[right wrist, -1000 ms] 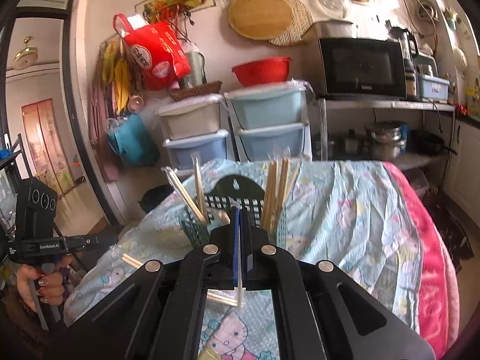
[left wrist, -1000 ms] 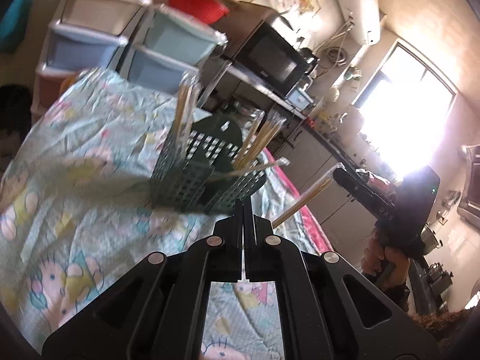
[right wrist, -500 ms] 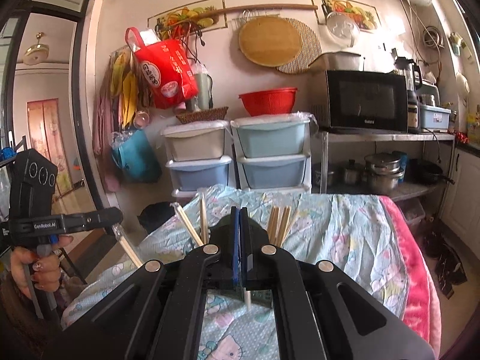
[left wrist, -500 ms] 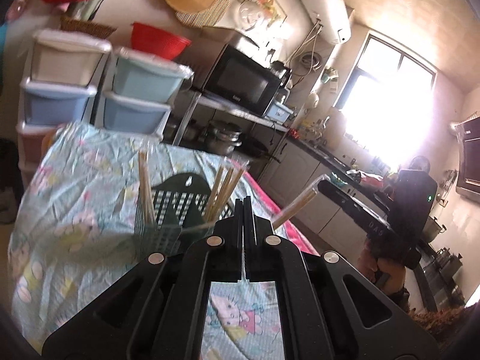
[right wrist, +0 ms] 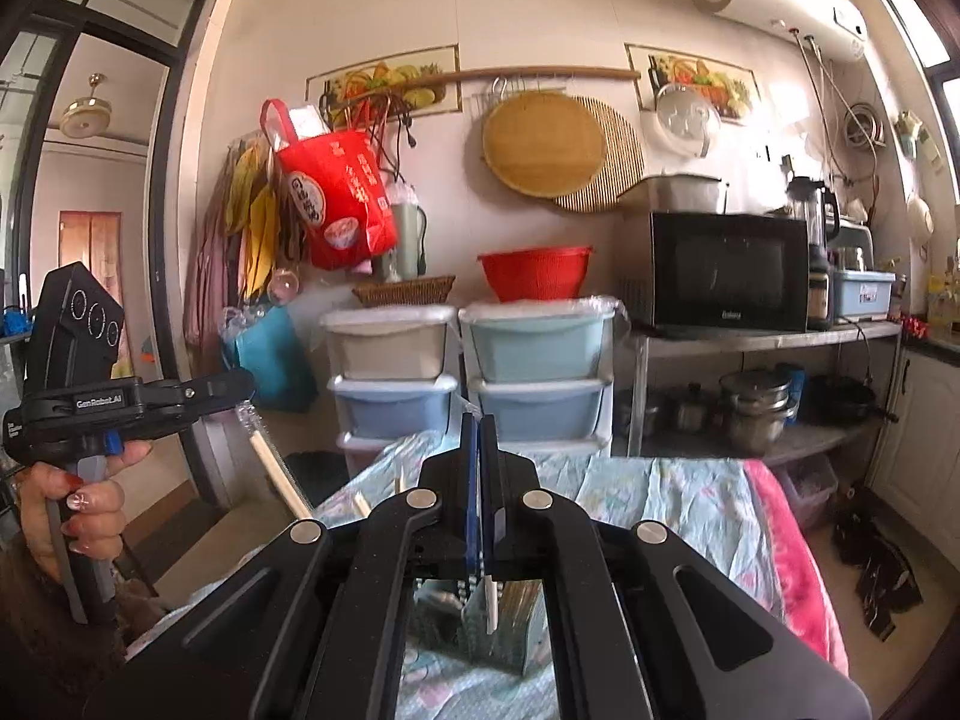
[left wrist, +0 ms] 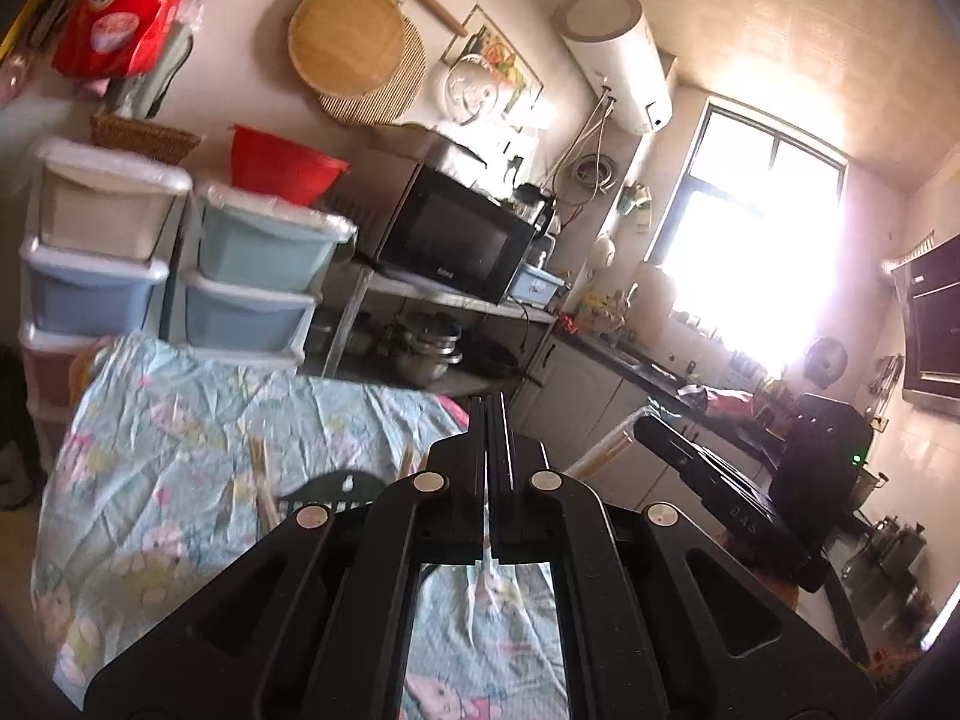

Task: Organize utensils
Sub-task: 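Lift the held chopsticks and carry both tools above the green caddy, then lower the held chopsticks into the caddy slots with both tools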

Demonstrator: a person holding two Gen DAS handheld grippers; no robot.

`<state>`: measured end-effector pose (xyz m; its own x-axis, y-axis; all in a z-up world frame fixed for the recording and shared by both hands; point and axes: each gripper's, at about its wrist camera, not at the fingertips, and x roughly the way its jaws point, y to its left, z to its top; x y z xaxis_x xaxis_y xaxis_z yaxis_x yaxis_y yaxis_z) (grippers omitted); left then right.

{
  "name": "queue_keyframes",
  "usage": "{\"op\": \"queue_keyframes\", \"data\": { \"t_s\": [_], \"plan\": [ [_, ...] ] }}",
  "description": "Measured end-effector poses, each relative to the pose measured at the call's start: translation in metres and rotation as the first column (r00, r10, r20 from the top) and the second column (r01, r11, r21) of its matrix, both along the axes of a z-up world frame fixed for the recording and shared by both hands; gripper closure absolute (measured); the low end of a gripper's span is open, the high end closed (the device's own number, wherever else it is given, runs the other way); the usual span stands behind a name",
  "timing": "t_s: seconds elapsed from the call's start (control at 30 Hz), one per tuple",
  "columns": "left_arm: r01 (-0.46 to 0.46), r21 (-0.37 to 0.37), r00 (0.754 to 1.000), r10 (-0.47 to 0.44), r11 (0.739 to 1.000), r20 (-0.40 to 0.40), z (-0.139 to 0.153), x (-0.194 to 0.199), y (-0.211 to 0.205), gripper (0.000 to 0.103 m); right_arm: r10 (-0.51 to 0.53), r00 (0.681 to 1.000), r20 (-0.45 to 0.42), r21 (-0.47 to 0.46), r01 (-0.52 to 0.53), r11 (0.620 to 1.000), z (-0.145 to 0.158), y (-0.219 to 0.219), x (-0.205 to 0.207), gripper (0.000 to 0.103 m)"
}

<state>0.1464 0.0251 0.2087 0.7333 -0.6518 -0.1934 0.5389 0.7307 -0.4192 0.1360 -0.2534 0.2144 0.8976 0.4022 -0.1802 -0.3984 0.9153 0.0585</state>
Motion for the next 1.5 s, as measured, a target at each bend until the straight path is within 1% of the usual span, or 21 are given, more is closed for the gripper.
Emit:
{"op": "queue_keyframes", "data": {
  "t_s": [0.3, 0.6, 0.77, 1.0, 1.17, 1.3, 1.5],
  "plan": [
    [-0.028, 0.011, 0.999, 0.027, 1.0, 0.032, 0.026, 0.026, -0.013, 0.103, -0.01, 0.999, 0.046, 0.006, 0.01, 1.0, 0.021, -0.003, 0.011, 0.102],
    [-0.059, 0.039, 0.997, 0.057, 0.997, 0.05, 0.037, 0.05, -0.028, 0.103, 0.009, 0.995, 0.095, 0.039, -0.013, 0.999, 0.036, -0.004, 0.026, 0.102],
    [-0.078, 0.05, 0.995, 0.075, 0.996, 0.064, 0.039, 0.061, -0.033, 0.103, 0.004, 0.994, 0.105, 0.049, -0.009, 0.999, 0.037, -0.004, 0.034, 0.102],
    [-0.084, 0.046, 0.996, 0.082, 0.995, 0.045, 0.023, 0.079, -0.036, 0.103, 0.007, 0.998, 0.069, 0.026, -0.009, 1.0, 0.027, 0.004, 0.051, 0.102],
    [-0.071, 0.04, 0.997, 0.07, 0.997, 0.023, 0.007, 0.088, -0.038, 0.103, 0.018, 1.0, 0.016, -0.011, -0.017, 1.0, 0.012, 0.015, 0.063, 0.102],
    [-0.054, 0.033, 0.998, 0.054, 0.998, -0.012, -0.008, 0.096, -0.04, 0.103, 0.018, 0.999, -0.028, -0.039, -0.019, 0.999, 0.0, 0.023, 0.074, 0.102],
    [-0.035, 0.049, 0.998, 0.037, 0.998, -0.048, -0.026, 0.1, -0.047, 0.103, 0.022, 0.995, -0.095, -0.061, -0.028, 0.998, -0.021, 0.031, 0.088, 0.102]
  ]
}}
